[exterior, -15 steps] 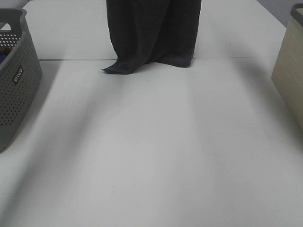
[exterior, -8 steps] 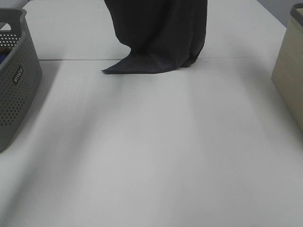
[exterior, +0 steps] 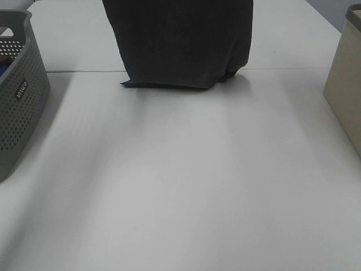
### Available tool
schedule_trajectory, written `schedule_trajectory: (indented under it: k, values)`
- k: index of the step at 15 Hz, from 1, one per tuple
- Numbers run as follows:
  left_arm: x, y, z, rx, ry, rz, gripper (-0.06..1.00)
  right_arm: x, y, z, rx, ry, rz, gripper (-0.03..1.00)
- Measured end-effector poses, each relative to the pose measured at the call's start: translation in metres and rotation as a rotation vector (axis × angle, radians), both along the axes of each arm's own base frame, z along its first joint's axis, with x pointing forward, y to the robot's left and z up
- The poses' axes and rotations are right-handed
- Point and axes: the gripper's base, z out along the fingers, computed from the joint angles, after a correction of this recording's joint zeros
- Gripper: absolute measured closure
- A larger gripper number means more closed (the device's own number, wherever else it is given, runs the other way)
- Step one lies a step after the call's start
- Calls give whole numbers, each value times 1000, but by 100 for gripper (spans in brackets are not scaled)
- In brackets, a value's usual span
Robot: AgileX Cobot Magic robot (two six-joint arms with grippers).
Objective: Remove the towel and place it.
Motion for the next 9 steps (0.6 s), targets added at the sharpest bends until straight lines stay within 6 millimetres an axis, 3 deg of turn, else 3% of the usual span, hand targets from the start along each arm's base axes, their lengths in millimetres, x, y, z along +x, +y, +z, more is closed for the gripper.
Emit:
schedule_trajectory:
  k: [2,6,7,9]
  values:
    - [-11,2,-3,-25,85,7,94,-8,-1,4,8,9,8,96]
    - [-70,16,1,-28,246,-7,94,-40,-7,2,17,92,26,96]
    - [-107,24,-6,-16,322,-25,94,-62,-11,-15,9,187,36,96]
    - [-142,32,-18,-9,387,-45,94,-89,-15,-24,19,248,53,96]
